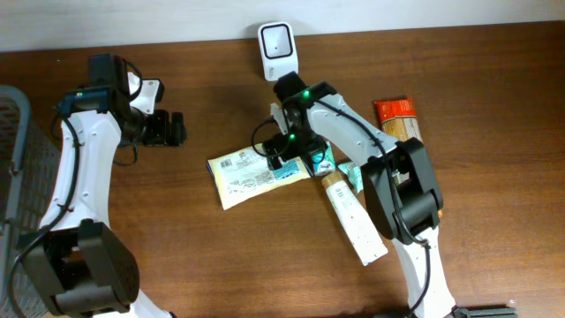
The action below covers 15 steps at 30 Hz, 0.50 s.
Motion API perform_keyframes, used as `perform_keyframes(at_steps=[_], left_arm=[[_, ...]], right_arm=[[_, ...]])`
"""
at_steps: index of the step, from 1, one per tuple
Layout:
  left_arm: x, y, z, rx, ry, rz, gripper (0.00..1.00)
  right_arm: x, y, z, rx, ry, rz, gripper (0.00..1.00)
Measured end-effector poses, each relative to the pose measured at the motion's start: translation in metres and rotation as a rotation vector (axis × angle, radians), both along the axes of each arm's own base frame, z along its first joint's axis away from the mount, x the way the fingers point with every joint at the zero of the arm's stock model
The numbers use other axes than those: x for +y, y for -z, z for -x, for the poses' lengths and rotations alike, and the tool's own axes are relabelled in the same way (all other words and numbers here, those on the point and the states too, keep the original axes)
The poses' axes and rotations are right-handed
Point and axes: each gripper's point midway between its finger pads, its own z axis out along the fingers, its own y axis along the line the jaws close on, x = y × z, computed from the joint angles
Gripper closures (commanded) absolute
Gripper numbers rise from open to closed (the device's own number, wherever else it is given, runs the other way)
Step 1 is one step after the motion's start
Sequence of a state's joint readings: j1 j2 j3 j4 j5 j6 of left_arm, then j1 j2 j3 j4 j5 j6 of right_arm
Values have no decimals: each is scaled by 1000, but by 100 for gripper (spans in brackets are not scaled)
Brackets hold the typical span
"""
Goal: Scan the item barcode
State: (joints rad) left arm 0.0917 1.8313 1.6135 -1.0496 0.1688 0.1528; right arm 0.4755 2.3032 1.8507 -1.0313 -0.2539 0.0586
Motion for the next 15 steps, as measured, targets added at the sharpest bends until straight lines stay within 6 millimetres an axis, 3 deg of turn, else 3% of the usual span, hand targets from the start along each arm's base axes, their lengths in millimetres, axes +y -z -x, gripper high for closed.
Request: perform_keyframes(at_steps=[2,3,5,6,11,15], left_arm=[[0,0,0,0,0,0,1],[0,0,0,0,0,0,1],[0,0,0,0,0,0,1],[0,0,0,0,0,0,1],[0,0,0,0,0,0,1],[0,0,0,0,0,0,1]], right_arm=[[11,5,3,-32,-44,33,1],[15,8,6,-34,-53,44,7],[19,9,6,-31,-38,53,74],[25,11,8,-20,-20,40,92],[37,8,14,34,18,-30,96],[24,-7,8,136,33,-243,96]])
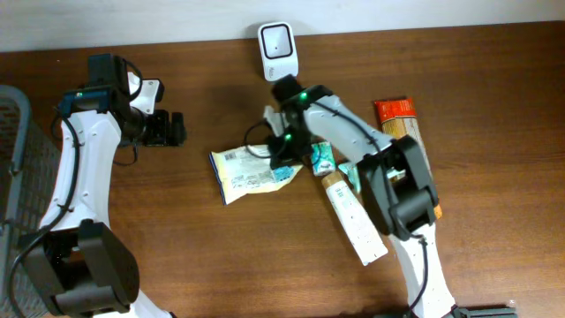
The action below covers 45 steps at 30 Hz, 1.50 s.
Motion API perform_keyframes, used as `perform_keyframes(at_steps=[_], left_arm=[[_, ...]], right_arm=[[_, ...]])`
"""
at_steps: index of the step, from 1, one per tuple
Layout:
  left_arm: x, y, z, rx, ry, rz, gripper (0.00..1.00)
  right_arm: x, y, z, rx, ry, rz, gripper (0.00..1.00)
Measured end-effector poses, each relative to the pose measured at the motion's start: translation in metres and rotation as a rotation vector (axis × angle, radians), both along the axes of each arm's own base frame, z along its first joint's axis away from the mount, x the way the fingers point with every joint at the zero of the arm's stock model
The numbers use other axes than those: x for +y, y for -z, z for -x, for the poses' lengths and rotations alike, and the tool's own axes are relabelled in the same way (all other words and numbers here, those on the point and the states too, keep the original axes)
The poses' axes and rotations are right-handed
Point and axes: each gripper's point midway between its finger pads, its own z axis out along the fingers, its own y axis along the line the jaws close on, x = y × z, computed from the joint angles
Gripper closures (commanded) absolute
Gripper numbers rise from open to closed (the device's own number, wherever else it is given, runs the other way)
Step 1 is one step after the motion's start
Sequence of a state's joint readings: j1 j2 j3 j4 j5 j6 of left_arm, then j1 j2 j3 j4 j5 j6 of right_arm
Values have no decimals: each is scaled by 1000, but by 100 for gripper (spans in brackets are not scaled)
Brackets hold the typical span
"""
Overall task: Scan the item barcode
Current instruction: 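Lift the yellow snack bag and hold it over the scanner, then place the yellow snack bag on the pile at right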
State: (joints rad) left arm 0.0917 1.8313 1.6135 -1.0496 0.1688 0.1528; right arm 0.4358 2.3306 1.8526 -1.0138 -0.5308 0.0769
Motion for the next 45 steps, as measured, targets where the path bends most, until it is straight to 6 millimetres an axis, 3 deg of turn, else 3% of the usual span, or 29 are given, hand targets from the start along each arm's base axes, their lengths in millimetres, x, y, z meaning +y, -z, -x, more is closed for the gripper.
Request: perform_keyframes(at_steps=[1,2,3,4,5,7,12,14,16,20,22,25,26,30,36,41,45], left_arm=[[0,0,0,0,0,0,1],[0,0,0,0,0,0,1],[0,0,0,0,0,0,1],[0,0,0,0,0,0,1],[0,0,0,0,0,0,1],[0,0,0,0,0,0,1],[0,0,0,0,0,0,1],[0,0,0,0,0,0,1],[0,0,0,1,0,0,1],[0,0,0,0,0,0,1],[0,0,1,2,0,0,1],[0,0,0,-2,0,0,1],[0,0,0,0,0,0,1],[0,0,0,0,0,0,1],[0,0,0,0,0,0,1],[0,0,0,0,0,0,1],[0,0,0,0,0,0,1]], right_arm=[[-15,-22,-11,-14,29,-73,96],[-35,-66,-30,-96,71,-158,96],[-45,-100,-36,-155,84,-216,96],[-51,-129,-38,-208,89,-266,96],[-61,-180,-36,-294,94,-355,96],[-69,-222,-29,-363,91,-431,96],[-78,-224,-36,-399,104,-412,96],[-92,-213,-65,-531,148,-247,96],[-109,-216,-114,-808,231,69,96],[-99,-273,-171,-1330,242,487,96],[-100,-283,-196,-1493,189,664,96],[-100,-272,-229,-1647,48,925,96],[-97,-258,-240,-1678,-52,1034,96],[-86,-210,-258,-1693,-263,1167,96],[-77,-222,-261,-1788,-295,1163,96],[-91,-212,-269,-1771,-308,1176,96],[-91,-206,-270,-1767,-317,1173,96]])
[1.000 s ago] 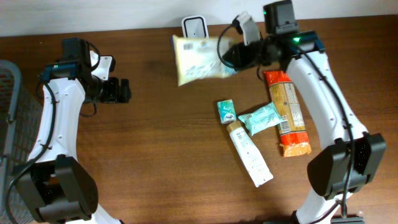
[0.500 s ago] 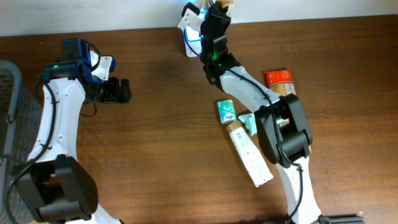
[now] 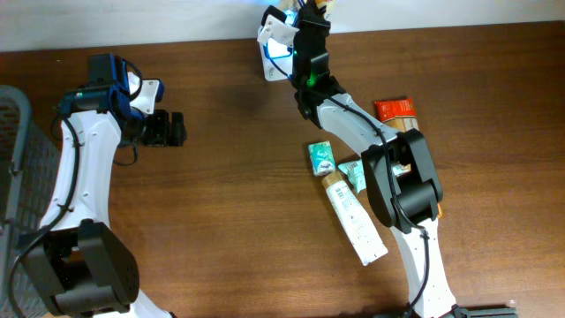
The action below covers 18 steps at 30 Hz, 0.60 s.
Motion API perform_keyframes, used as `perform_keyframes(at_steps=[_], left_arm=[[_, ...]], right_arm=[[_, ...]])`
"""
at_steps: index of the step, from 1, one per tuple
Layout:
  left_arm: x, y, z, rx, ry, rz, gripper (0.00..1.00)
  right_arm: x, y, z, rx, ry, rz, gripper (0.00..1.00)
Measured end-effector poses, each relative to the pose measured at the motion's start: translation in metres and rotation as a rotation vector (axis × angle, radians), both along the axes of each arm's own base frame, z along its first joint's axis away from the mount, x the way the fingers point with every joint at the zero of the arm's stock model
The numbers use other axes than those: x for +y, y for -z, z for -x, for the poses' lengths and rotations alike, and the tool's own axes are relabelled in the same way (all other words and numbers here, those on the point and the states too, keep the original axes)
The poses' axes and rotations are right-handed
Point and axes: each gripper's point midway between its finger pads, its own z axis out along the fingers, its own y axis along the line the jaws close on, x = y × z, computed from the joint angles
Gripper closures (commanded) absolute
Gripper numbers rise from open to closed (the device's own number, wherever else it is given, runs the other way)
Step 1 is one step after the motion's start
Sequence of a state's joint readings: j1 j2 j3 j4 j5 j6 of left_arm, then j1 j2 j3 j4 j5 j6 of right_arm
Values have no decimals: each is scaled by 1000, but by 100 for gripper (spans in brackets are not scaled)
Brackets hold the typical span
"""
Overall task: Scan the item barcode
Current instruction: 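Place the yellow snack bag on the pile at right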
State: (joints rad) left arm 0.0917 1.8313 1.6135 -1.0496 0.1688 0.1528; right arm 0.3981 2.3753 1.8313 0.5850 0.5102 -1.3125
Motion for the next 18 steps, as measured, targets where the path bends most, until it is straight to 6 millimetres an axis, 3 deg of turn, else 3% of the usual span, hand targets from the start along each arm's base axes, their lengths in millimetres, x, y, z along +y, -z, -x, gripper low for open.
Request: perform_keyframes(at_steps=[4,5,7,8,9,11,12,13,15,16,17,18], left_arm=[[0,0,0,0,0,0,1],[0,0,0,0,0,0,1],[0,0,0,-2,0,0,1],[0,0,-1,-5,0,0,1],[0,0,-1,-5,0,0,1],[0,0,0,-1,0,0,1],[0,-1,-2,-6,0,-1,1],[0,0,0,0,0,0,1],[0,1,0,4,0,1,1],[0,1,0,3,0,1,1],[0,1,0,2,0,1,1],[0,1,0,2,0,1,1]], right_arm=[[0,-3,1,-8,3,-33,96],[-5,-10,4,9,21,-65,96],[-18,-45,24,78,51,-166,96],[-28,-76,55,168,59,-300,96],[-35,-102,73,159,64,-382,96],[-62,-153,153,264,86,-745,96],[-80,-166,199,339,110,-911,96],[-104,-165,241,423,179,-1071,96],[-151,-126,299,589,432,-1245,96],[-158,-104,312,677,522,-1281,96],[-165,-69,316,787,627,-1309,96],[-168,-47,314,845,672,-1320,96]])
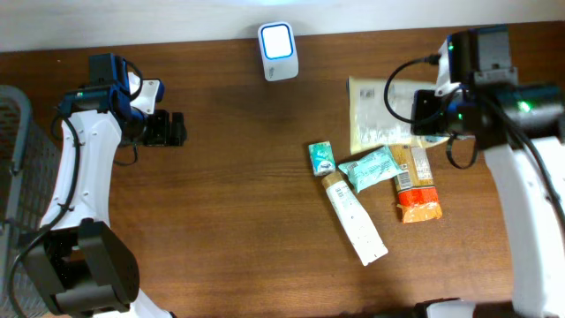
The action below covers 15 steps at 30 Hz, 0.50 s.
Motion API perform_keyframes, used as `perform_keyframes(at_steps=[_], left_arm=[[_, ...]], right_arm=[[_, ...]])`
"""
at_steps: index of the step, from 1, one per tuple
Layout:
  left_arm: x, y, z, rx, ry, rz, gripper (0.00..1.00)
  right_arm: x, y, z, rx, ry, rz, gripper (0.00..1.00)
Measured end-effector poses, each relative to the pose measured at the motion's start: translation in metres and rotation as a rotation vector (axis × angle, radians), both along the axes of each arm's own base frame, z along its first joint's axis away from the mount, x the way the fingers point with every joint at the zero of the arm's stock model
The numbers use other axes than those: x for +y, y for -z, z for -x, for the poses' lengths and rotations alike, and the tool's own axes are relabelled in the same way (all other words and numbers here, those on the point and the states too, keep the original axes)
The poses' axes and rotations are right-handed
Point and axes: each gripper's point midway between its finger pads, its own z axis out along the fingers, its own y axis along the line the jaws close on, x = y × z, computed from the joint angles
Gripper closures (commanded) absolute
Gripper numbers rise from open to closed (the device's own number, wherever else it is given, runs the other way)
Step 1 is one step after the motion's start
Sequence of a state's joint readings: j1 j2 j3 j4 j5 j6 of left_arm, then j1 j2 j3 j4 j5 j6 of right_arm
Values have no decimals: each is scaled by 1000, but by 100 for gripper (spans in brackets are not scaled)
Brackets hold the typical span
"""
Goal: Scan the item barcode
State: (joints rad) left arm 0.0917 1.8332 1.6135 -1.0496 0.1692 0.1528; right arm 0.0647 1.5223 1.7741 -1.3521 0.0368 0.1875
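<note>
The white barcode scanner stands at the table's far edge, its face lit. A pale flat packet lies on the table to the right of the middle. My right gripper is at the packet's right edge, and the wrist hides its fingers. My left gripper hangs open over bare wood at the left, holding nothing.
In front of the packet lie a small green box, a teal pouch, a long white tube and an orange-ended pack. A grey wire basket stands at the left edge.
My right arm was raised at the scanner; now it is at the right with the pale packet flat on the table beside its gripper. The orange-ended pack lies nearer the front. The left arm has not moved.
My right gripper was on the pale packet lying at the table's middle. Then the packet's right end was pulled up a little. Then the arm was lifted at the scanner and the middle was bare. Now the packet lies at the right among the other items.
</note>
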Motion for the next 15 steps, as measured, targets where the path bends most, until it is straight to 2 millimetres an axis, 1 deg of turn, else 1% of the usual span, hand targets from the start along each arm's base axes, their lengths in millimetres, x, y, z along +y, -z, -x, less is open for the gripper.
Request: perform_keyframes(at_steps=[1,2,3,4,5,6,7,8,9,10,11,12,13,14,15], left_arm=[[0,0,0,0,0,0,1],[0,0,0,0,0,0,1],[0,0,0,0,0,0,1],[0,0,0,-1,0,0,1],[0,0,0,0,0,0,1],[0,0,0,0,0,0,1],[0,0,0,0,0,0,1],[0,0,0,0,0,0,1],[0,0,0,0,0,0,1],[0,0,0,0,0,0,1],[0,0,0,-1,0,-1,1],[0,0,0,1,0,1,1],[0,0,0,1,0,0,1],[0,0,0,-1,0,0,1],[0,0,0,-1,0,-1,1]], right_arm=[[-3,24,-5,49,6,-29,96],[-7,72,-10,152,15,-90,96],[-10,100,-9,215,17,-128,96],[-12,120,-11,233,25,-168,75],[-16,146,-3,294,43,-217,55],[-19,156,3,328,46,-245,48],[-21,163,8,359,46,-269,45],[-21,165,11,374,45,-285,35],[-17,160,16,395,35,-301,31],[-16,148,15,383,19,-304,25],[-16,126,13,362,11,-301,1],[-15,107,17,369,12,-303,1],[-9,44,13,260,-18,-303,1],[-2,1,7,127,-57,-300,1],[7,-35,13,32,-94,-316,1]])
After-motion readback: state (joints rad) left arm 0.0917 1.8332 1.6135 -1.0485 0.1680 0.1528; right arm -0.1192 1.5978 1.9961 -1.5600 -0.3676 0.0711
